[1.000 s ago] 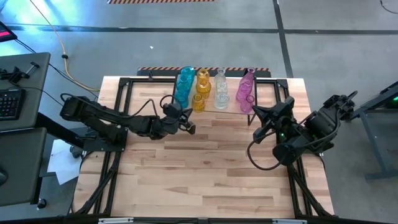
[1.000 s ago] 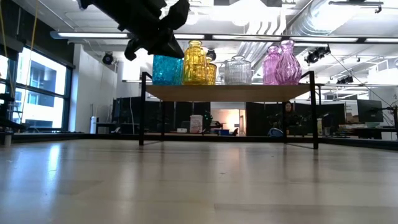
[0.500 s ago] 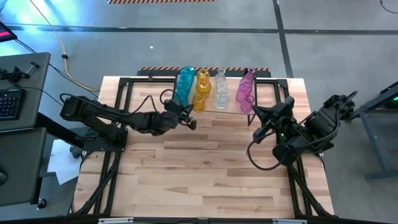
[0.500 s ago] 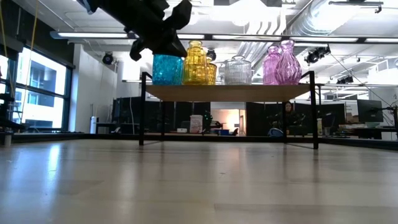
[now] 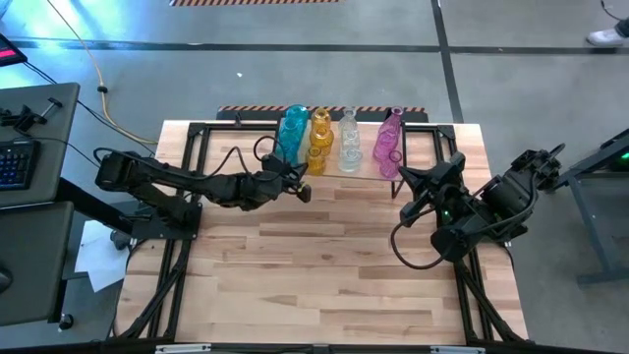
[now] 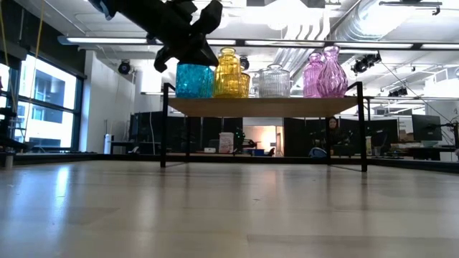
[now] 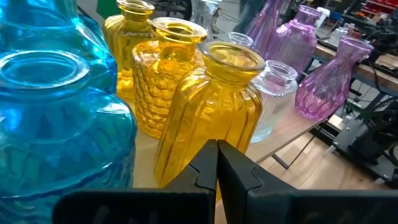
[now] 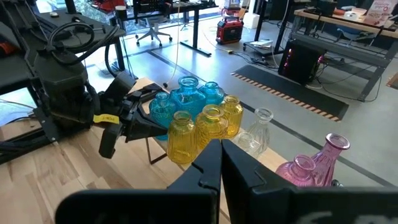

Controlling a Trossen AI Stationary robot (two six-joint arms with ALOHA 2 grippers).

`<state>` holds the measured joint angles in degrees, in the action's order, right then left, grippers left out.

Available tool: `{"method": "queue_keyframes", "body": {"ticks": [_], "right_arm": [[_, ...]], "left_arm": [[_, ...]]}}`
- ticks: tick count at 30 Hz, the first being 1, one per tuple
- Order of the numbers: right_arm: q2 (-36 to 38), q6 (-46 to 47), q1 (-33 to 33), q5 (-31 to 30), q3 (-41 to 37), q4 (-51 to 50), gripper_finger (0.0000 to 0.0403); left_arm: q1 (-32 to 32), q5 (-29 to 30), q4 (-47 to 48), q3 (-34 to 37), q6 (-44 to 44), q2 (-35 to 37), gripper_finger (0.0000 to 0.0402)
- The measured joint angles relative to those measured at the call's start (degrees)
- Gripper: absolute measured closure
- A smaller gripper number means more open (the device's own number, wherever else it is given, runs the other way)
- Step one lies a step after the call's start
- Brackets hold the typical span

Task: Sort vases onto shelf
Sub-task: Put the yellow transparent vase on the shelf aligned with the other yellow vases, then return to Home Position

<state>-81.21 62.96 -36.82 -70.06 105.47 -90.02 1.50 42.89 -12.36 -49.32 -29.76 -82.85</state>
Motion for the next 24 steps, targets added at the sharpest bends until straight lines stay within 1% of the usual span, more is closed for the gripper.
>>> {"method": "queue_keyframes", "body": {"ticks": [8, 14, 18, 24], "right_arm": [[0.0, 0.0, 0.0, 0.0, 0.0, 0.0, 0.0403], [0.0, 0.0, -0.2, 0.0, 0.0, 0.0, 0.0403], [0.0, 0.2, -1.3, 0.0, 0.0, 0.0, 0.0403], [0.0, 1.3, -3.2, -1.1, 0.0, 0.0, 0.0403]], "left_arm": [[0.0, -1.5, -0.4, 0.0, 0.0, -0.3, 0.0401], [0.0, -5.1, -4.5, -0.1, 2.3, -2.6, 0.0401], [0.1, -3.3, -4.7, 0.0, 2.5, -2.5, 0.0401], [0.8, -3.2, -5.5, -0.1, 5.9, 0.0, 0.0401]]}}
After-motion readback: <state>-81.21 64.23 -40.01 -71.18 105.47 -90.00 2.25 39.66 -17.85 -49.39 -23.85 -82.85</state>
